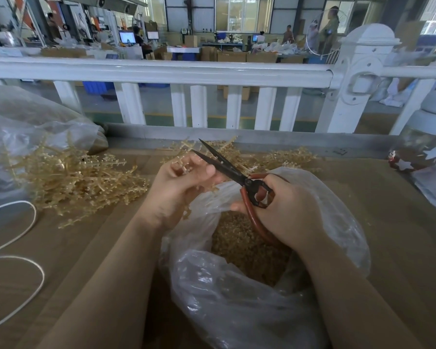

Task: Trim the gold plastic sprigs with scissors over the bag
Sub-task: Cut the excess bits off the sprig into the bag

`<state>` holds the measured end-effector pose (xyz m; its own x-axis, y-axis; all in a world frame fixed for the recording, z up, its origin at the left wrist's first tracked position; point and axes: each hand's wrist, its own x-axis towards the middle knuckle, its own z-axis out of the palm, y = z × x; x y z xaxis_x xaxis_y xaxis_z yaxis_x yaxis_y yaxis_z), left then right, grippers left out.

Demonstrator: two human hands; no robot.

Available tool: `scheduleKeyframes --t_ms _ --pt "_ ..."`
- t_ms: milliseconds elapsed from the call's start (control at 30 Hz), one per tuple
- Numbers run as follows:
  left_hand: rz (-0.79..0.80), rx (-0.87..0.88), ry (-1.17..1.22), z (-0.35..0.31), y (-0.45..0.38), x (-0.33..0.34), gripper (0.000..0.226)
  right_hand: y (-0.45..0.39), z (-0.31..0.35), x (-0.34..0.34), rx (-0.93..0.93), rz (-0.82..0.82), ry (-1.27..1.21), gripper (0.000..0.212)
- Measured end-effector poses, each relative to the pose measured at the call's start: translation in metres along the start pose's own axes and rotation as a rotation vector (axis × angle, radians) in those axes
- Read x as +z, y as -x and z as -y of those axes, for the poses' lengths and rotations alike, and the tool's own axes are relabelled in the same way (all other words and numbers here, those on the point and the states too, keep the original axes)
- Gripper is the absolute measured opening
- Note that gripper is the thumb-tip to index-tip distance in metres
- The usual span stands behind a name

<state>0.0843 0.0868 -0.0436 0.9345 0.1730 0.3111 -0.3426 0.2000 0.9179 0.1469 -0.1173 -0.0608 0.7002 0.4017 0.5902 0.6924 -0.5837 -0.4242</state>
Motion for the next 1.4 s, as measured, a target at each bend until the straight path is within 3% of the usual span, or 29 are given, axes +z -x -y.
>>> scheduleKeyframes --t_ms 167,433,567,767,900,1100,1400 --pt "-0.007 0.020 0.017 0.000 0.002 -0.001 0.005 -0.001 0.002 0.000 -0.005 0.014 -0.030 0.073" --pt "-0.045 0.086 -0.073 -0.006 0.003 0.004 0.006 -0.002 0.003 -0.001 -0.003 0.020 -0.002 0.087" --pt "-0.042 0.142 -0.218 -0.007 0.003 0.008 0.026 -0.001 0.004 -0.004 -0.016 0.011 0.022 0.089" --pt "-0.024 0.154 -0.251 -0.009 0.003 0.011 0.038 -0.001 0.007 -0.007 -0.034 0.006 0.060 0.082" --pt "-0.040 0.144 -0.236 -0.009 0.002 0.011 0.021 0.000 0.006 -0.007 -0.039 -0.002 0.025 0.079" --pt "0.009 0.159 -0.220 -0.007 0.003 0.008 0.031 0.001 0.004 -0.005 -0.035 0.019 -0.001 0.076" --pt "0.027 0.163 -0.262 -0.005 0.003 0.007 0.007 0.001 0.006 -0.007 -0.043 0.016 0.065 0.077"
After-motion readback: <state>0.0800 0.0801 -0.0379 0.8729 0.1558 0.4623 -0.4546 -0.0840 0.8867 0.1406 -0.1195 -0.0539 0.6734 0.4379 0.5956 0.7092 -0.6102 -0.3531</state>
